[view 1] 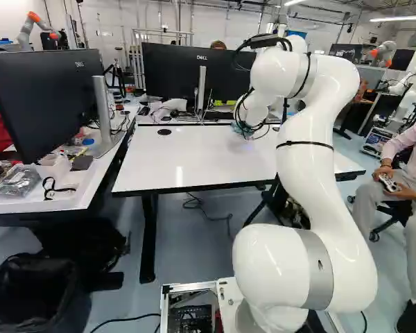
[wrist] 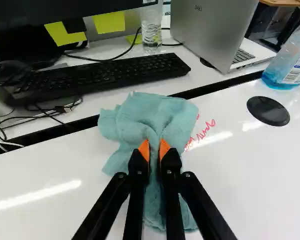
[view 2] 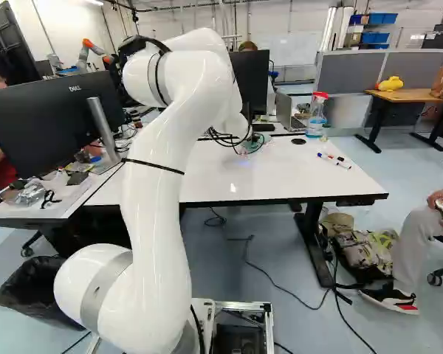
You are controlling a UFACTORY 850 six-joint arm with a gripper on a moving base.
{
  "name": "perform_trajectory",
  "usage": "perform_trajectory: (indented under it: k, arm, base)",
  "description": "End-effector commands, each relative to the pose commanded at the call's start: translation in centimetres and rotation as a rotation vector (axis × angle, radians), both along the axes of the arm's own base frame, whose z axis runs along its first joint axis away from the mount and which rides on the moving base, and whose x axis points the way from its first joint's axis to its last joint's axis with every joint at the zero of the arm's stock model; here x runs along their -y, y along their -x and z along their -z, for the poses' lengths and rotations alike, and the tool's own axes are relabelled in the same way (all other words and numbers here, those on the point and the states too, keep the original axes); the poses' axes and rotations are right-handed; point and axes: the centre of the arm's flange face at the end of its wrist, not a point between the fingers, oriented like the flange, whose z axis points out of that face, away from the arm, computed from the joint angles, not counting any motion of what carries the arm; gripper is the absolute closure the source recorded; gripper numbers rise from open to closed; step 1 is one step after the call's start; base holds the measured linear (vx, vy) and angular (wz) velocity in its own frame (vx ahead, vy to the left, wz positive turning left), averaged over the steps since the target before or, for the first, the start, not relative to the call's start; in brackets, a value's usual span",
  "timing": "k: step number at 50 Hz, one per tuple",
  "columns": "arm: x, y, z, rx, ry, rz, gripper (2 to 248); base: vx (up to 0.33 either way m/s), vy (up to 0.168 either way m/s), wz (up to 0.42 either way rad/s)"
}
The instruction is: Clean the table with the green towel
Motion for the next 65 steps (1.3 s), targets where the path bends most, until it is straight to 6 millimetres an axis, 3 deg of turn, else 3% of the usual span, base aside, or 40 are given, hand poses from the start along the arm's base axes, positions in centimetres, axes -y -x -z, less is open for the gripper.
perform_trajectory:
  k: [35,65]
  arm:
    - [0.2,0.1,0.2,-0.020,-0.006,0.003,208]
    - [4.9,0.2,0.4,-0.007,-0.002,0.064,208]
  base:
    - [0.000,0.000,0.000]
    - [0.000,0.000,0.000]
